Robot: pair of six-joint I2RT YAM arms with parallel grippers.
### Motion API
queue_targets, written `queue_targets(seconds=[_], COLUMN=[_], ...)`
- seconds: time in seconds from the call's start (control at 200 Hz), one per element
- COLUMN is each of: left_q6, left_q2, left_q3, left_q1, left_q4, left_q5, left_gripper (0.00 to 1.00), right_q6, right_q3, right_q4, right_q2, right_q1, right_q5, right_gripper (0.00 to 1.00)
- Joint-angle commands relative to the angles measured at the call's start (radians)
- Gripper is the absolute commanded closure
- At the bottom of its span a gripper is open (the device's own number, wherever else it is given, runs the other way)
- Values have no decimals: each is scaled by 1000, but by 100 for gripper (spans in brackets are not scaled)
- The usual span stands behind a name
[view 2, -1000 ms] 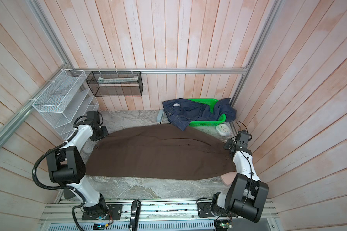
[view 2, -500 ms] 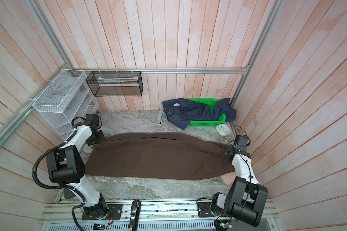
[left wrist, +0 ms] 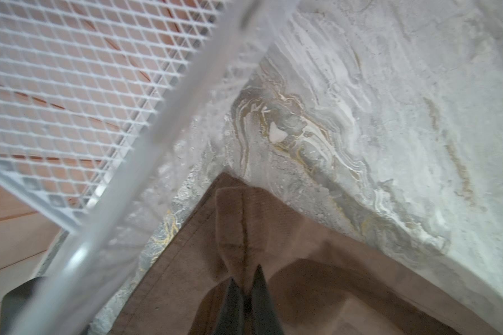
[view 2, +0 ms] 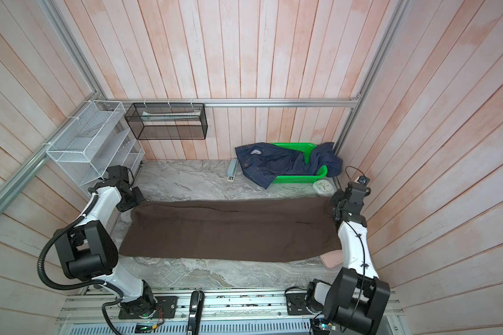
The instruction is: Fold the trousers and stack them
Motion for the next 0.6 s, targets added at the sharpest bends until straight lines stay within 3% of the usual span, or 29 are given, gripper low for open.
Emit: queue_targets(seconds=[0.0,0.34,0.595], left_q6=[-63,-155,-195], left_q2=[-73,14,-57], left_q3=[100,246,201], left_q1=[35,86,175], left_q4=[205,345,402], left_q5=[53,185,275], left_gripper=[100,100,100], right_q6=[44,88,94], right_q3=[152,405,400], right_q4=[116,248,263], right_q2=[113,382,390], right_q1=[18,2,-42], right_q5=[-79,-158,-218], right_gripper=[100,100,100])
